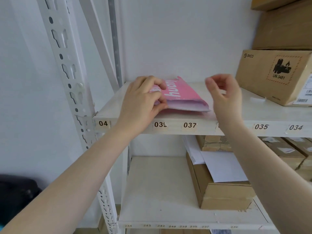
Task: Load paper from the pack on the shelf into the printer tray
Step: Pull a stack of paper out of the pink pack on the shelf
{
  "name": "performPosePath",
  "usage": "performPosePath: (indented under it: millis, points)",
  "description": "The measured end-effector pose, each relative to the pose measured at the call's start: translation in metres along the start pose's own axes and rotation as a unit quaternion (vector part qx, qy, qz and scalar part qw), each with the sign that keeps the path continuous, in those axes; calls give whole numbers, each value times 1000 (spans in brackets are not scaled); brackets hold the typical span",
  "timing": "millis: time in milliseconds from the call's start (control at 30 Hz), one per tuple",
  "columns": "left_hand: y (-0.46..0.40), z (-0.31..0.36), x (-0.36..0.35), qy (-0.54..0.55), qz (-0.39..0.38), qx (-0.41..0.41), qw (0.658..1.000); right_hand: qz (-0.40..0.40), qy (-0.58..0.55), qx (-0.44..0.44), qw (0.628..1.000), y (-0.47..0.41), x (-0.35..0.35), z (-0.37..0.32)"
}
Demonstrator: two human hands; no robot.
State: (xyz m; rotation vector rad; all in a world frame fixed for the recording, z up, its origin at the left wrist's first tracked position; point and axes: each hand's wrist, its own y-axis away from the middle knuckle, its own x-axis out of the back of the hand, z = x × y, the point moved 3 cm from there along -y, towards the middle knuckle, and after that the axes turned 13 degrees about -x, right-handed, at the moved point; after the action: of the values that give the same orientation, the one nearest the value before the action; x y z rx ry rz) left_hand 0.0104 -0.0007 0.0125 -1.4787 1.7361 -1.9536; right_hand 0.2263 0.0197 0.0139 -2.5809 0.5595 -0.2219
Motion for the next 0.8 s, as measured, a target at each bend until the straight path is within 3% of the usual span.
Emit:
performPosePath:
  millis: [67, 133, 233, 333, 400, 533, 600, 667, 733, 800]
  points:
    - [19, 18, 13, 3, 22, 10, 1000, 48, -30, -40, 998, 26, 22, 5]
    - [41, 34, 24, 12, 29, 33, 999, 29, -47, -129, 990, 51, 40, 15]
    - [72, 54, 33, 46, 29, 71, 996, -79, -49, -292, 952, 81, 50, 31]
    - [98, 74, 34, 87, 8, 85, 993, -239, -86, -404, 879, 95, 35, 35]
    - [115, 86, 31, 119, -28, 89, 989, -258, -113, -422, 862, 99, 24, 34]
    - [139, 95, 30, 218, -67, 158, 961, -215, -83, -378, 897, 109, 13, 41]
    - [146, 86, 38, 271, -4, 262, 926, -202, -61, -351, 912, 120, 14, 45]
    - [157, 64, 42, 296, 74, 416, 856, -188, -64, -347, 916, 133, 18, 47]
    - [165, 46, 36, 381, 49, 529, 757, -179, -52, -341, 921, 148, 23, 48]
    - [168, 48, 24, 499, -19, 560, 661, -175, -39, -336, 925, 167, 31, 51]
